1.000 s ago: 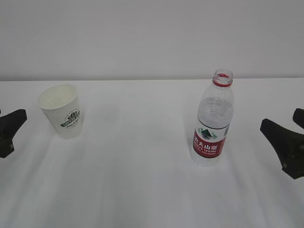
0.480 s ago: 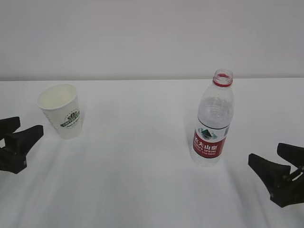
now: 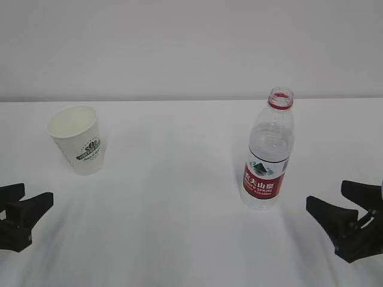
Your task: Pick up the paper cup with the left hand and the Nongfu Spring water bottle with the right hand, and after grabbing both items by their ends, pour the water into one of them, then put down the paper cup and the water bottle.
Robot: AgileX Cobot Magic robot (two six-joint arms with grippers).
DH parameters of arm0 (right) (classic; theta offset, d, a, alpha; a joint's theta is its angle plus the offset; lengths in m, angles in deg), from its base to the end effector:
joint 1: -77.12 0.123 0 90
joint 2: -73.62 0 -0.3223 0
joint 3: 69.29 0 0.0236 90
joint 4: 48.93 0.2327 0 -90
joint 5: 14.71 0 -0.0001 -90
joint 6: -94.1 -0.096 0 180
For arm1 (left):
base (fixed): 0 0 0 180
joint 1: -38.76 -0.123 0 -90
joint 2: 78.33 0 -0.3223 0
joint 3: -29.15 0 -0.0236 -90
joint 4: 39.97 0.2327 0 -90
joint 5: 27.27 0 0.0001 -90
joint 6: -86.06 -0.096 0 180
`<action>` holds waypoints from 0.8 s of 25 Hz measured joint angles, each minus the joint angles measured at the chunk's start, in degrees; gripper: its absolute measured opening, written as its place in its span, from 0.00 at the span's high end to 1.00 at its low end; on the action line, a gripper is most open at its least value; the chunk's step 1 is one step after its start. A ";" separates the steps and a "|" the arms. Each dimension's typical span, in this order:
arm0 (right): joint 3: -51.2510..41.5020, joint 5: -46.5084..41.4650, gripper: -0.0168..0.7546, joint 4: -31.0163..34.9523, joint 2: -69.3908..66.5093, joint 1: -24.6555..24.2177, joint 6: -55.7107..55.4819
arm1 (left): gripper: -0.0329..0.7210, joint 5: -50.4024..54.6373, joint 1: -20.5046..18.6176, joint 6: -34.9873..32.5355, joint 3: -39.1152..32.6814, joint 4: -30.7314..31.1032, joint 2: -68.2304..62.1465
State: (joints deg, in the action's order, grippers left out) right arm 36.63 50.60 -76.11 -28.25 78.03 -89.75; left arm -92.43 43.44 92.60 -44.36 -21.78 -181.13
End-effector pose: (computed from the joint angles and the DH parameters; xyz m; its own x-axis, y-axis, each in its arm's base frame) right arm 0.1858 0.0428 0.1733 -0.3343 -0.1360 -0.9326 -0.4483 0.8934 0.0304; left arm 0.1922 -0.0430 0.1716 -0.3701 0.0524 -0.9275 0.3481 0.9335 -0.0861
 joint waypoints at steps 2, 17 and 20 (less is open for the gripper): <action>1.48 0.00 0.22 -2.99 -1.53 0.00 0.00 | 0.36 -0.14 0.00 0.00 0.00 0.00 -0.14; 10.49 0.11 0.21 -10.09 -8.55 0.00 0.00 | 0.36 -0.25 0.00 0.10 0.00 1.90 -0.14; 10.87 0.21 0.21 -10.09 -8.68 0.00 0.00 | 0.36 -0.25 0.00 0.10 0.00 1.90 -0.14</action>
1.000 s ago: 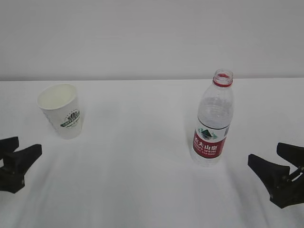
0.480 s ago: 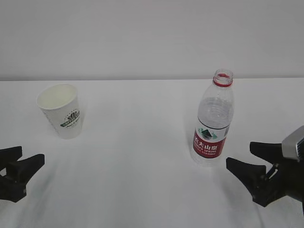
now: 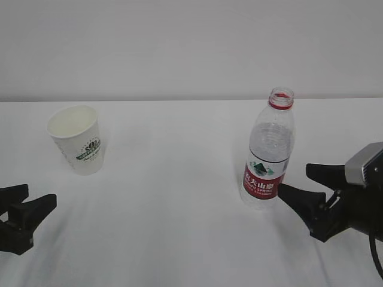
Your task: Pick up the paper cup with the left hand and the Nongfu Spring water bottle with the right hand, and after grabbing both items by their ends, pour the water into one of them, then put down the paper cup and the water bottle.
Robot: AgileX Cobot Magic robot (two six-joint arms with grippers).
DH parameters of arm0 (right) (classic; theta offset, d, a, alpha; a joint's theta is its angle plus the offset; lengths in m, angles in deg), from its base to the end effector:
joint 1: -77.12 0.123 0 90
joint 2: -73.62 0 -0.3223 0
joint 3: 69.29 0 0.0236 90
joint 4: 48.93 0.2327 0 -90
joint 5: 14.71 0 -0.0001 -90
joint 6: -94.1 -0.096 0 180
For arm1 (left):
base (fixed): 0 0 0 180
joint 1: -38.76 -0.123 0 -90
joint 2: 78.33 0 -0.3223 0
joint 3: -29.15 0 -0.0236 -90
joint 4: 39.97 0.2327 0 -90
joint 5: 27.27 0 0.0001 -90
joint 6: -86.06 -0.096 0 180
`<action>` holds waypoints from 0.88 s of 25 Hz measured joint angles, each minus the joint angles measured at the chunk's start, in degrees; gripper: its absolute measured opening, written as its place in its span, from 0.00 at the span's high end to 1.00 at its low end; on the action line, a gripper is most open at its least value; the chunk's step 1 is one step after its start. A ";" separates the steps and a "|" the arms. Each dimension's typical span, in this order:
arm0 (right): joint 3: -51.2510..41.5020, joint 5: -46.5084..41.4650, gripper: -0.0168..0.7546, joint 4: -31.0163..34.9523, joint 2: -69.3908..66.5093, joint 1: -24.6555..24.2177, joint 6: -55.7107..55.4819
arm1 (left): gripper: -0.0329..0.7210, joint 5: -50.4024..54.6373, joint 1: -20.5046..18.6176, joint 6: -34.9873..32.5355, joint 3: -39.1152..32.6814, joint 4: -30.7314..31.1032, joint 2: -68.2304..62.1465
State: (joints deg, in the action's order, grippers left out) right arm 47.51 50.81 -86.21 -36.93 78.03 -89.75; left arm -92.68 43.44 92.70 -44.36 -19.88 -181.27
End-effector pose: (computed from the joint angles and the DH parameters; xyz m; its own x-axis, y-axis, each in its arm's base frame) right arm 0.2345 0.0566 0.1640 -0.2654 -0.2012 -0.9429 -0.5982 0.8013 -0.0026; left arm 0.1913 -0.0457 0.1714 -0.3672 0.0636 -0.9280 0.3784 0.9216 -0.0866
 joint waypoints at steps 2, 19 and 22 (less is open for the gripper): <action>0.18 0.12 0.20 0.00 -0.47 0.00 0.00 | 0.36 0.00 0.00 0.03 0.00 0.00 0.00; 4.92 0.12 0.14 -2.99 -5.47 0.00 -0.33 | 0.36 0.00 0.00 0.03 0.00 0.03 0.00; 6.20 0.12 0.14 -4.65 -7.03 0.00 -0.56 | 0.36 0.00 0.00 0.03 0.00 0.13 0.00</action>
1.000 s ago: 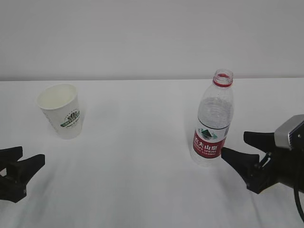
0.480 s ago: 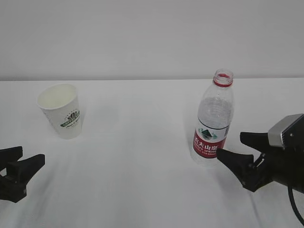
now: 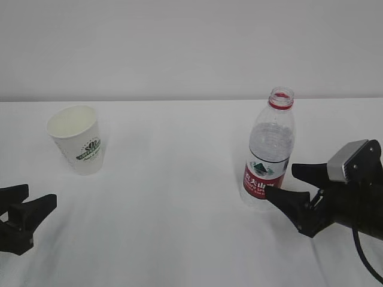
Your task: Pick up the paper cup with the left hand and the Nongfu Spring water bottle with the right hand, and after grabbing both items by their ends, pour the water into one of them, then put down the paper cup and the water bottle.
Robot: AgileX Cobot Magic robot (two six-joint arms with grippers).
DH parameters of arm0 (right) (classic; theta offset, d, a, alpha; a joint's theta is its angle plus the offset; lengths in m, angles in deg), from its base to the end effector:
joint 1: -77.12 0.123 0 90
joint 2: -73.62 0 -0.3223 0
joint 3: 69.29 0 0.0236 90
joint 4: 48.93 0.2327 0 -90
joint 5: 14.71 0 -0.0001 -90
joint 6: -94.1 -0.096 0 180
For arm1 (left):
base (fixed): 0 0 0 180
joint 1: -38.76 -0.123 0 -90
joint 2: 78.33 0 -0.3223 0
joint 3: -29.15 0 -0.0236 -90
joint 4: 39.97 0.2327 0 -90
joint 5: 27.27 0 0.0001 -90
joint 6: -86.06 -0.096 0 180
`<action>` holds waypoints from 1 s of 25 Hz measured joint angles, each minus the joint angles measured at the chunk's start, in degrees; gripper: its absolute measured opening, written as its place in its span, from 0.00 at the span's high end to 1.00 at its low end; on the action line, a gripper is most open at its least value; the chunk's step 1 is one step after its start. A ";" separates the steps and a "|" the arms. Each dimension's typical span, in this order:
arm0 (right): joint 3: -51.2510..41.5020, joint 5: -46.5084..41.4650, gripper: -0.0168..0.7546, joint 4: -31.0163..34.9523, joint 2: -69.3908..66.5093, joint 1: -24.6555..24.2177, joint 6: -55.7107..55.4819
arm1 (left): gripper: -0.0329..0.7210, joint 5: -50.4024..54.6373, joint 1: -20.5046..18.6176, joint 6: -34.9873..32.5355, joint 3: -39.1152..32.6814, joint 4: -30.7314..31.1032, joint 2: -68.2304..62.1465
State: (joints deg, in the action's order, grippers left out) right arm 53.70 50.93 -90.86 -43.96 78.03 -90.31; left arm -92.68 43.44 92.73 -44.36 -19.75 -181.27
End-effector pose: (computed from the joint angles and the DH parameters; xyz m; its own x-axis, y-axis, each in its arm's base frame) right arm 0.2622 0.0626 0.1459 -0.2666 -0.2219 -0.9379 -0.6584 0.7526 0.0091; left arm 0.1912 -0.0459 0.1714 -0.3672 0.0640 -0.9279 0.3803 0.9208 -0.0870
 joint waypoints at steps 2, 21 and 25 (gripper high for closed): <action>0.70 0.00 0.14 -0.40 -0.78 0.11 0.00 | 0.36 0.00 0.00 0.00 0.00 0.00 0.00; 10.57 0.00 0.14 -3.80 -3.41 5.77 -2.40 | 0.36 0.00 0.00 0.00 0.00 0.00 -0.13; 10.77 0.00 0.14 -3.02 -3.60 5.81 -2.40 | 0.36 -0.07 0.00 0.00 0.00 0.00 -1.02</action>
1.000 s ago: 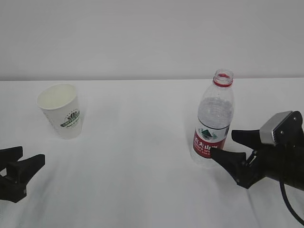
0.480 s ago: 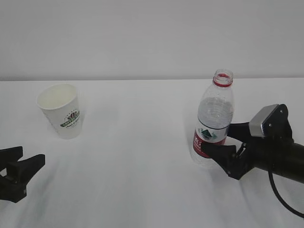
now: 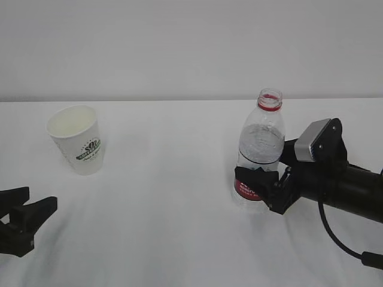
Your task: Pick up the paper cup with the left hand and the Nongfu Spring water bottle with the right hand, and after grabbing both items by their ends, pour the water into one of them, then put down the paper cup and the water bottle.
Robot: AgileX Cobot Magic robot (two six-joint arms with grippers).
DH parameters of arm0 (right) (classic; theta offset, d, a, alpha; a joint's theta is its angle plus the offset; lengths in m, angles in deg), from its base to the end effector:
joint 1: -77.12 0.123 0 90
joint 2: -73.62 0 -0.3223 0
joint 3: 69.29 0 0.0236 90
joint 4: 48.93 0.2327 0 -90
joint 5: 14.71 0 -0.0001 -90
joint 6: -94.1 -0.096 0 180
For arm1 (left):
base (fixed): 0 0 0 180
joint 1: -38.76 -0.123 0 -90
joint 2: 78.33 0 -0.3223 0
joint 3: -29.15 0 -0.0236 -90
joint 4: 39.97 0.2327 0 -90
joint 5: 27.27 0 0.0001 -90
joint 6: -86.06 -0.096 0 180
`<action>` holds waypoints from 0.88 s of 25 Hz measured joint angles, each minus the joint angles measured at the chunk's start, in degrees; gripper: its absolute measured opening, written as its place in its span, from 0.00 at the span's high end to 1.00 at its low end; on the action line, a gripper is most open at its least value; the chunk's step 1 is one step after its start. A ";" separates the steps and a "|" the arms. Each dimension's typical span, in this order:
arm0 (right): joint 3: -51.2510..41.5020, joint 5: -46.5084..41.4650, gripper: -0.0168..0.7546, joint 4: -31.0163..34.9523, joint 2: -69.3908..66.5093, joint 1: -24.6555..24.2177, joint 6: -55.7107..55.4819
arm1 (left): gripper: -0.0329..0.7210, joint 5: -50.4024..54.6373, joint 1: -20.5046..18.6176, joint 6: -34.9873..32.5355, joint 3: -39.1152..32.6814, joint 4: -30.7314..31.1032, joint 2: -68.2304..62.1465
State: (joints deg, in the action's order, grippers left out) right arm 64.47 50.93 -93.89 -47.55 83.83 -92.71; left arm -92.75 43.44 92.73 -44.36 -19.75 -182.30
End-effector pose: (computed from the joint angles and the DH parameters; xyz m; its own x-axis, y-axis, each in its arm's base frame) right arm 0.3002 0.0975 0.1516 -0.1423 -0.2237 -0.9642 -0.7560 0.6533 -0.0400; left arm 0.1921 -0.0460 0.1680 -0.3828 0.0649 -0.9216 0.3788 0.9208 -0.0925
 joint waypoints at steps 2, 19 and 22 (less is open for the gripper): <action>0.00 0.00 0.15 0.15 0.00 0.00 -0.12 | 0.36 -0.05 0.00 0.00 0.00 0.00 -0.34; 0.00 0.00 0.34 0.15 0.00 0.00 -0.20 | 0.36 -0.28 0.00 0.00 0.00 -0.10 -0.48; 0.00 0.00 0.37 0.15 0.00 0.00 -0.20 | 0.36 -0.32 0.00 0.00 0.00 -0.10 -0.48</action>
State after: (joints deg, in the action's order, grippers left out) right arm 64.47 50.93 -93.74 -47.55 83.83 -92.91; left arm -93.07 43.44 92.73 -44.36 -19.85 -182.78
